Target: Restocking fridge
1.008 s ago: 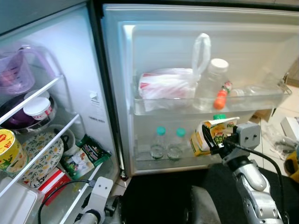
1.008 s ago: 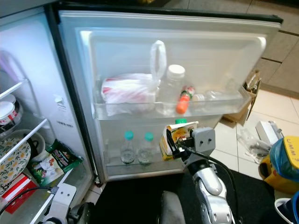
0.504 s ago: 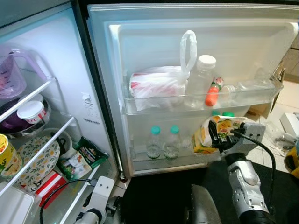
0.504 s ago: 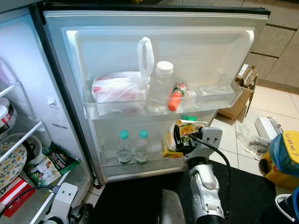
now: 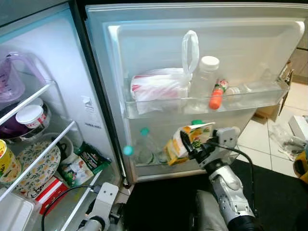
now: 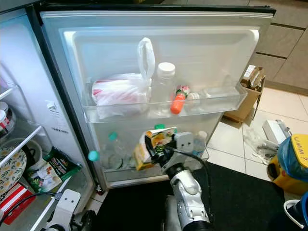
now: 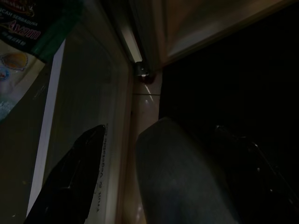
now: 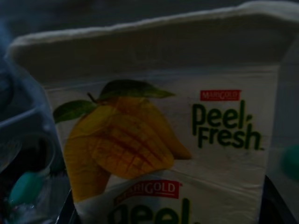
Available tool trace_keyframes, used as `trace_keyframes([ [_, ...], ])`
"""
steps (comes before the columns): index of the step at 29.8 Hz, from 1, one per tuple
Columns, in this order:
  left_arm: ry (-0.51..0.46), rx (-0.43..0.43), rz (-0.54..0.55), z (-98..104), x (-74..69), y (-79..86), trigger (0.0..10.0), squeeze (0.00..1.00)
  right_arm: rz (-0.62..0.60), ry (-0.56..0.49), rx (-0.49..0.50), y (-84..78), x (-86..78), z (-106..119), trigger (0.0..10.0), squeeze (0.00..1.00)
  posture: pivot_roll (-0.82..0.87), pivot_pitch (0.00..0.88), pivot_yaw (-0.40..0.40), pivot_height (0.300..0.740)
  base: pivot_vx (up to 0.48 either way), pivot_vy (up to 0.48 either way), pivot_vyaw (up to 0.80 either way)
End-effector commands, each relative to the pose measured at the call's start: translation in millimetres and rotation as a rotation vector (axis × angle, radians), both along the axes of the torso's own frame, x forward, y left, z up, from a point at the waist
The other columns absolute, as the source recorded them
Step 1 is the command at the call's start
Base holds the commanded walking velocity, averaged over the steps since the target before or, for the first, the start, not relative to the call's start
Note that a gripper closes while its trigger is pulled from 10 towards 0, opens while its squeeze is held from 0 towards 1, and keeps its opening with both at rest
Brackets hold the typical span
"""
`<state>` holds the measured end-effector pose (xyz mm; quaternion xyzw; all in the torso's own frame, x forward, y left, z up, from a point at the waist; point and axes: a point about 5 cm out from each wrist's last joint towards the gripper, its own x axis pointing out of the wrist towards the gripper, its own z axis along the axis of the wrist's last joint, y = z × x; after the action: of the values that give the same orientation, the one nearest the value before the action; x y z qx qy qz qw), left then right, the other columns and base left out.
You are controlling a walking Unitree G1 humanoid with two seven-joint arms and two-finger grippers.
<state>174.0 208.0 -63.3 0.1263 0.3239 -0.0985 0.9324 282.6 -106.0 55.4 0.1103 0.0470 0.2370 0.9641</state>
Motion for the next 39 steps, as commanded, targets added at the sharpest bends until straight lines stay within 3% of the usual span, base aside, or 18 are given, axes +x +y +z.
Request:
trace_keyframes([
  [1, 0.024, 0.008, -0.009, -3, -4.9, 1.2, 10.0, 0.0, 0.019, -0.006, -0.053, -5.0, -0.8, -6, 10.0, 0.0, 0.01, 0.02, -0.053, 0.51, 0.0, 0.0, 0.0],
  [3, 0.024, 0.009, -0.01, -3, -5.0, 1.4, 10.0, 0.0, 0.034, -0.014, -0.104, -7.9, 0.6, -9, 10.0, 0.0, 0.01, 0.022, -0.052, 0.51, 0.0, 0.0, 0.0],
  [6, 0.024, 0.009, -0.01, -3, -5.0, 1.4, 10.0, 0.0, 0.034, -0.014, -0.104, -7.9, 0.6, -9, 10.0, 0.0, 0.01, 0.022, -0.052, 0.51, 0.0, 0.0, 0.0],
  [8, 0.024, 0.012, -0.01, -3, -5.2, 3.0, 10.0, 0.0, -0.023, -0.017, -0.188, -23.9, 10.4, -11, 10.0, 0.0, 0.01, 0.023, -0.049, 0.51, 0.0, 0.0, 0.0],
  [19, 0.03, 0.014, -0.008, -4, -7.7, 4.0, 10.0, 0.0, -0.159, 0.03, -0.314, -60.8, 24.5, -14, 10.0, 0.0, 0.01, 0.022, -0.043, 0.51, 0.0, 0.0, 0.0],
  [26, 0.029, 0.015, -0.014, -3, -6.6, 3.8, 10.0, 0.0, -0.174, 0.054, -0.328, -60.6, 26.1, -19, 10.0, 0.0, 0.02, 0.025, -0.038, 0.51, 0.0, 0.0, 0.0],
  [27, 0.026, 0.016, -0.013, -3, -6.0, 4.7, 10.0, 0.0, -0.265, 0.057, -0.338, -69.4, 31.4, -16, 10.0, 0.0, 0.02, 0.028, -0.034, 0.51, 0.0, 0.0, 0.0],
  [31, 0.026, 0.016, -0.013, -2, -6.2, 5.0, 10.0, 0.0, -0.328, 0.064, -0.296, -75.4, 35.4, -12, 10.0, 0.0, 0.02, 0.028, -0.033, 0.51, 0.0, 0.0, 0.0],
  [33, 0.03, 0.017, -0.02, -3, -7.3, 5.1, 10.0, 0.0, -0.386, 0.021, -0.145, -77.7, 47.8, 6, 10.0, 0.0, 0.01, 0.027, -0.027, 0.51, 0.0, 0.0, 0.0],
  [34, 0.031, 0.016, -0.023, -3, -7.6, 4.8, 10.0, 0.0, -0.381, -0.027, -0.117, -74.9, 53.6, 16, 10.0, 0.0, 0.01, 0.03, -0.024, 0.51, 0.0, 0.0, 0.0],
  [39, 0.026, 0.015, -0.035, -1, -5.3, 4.1, 10.0, 0.0, -0.305, -0.16, -0.181, -62.6, 60.5, 35, 10.0, 0.0, 0.02, 0.033, -0.005, 0.51, 0.0, 0.0, 0.0],
])
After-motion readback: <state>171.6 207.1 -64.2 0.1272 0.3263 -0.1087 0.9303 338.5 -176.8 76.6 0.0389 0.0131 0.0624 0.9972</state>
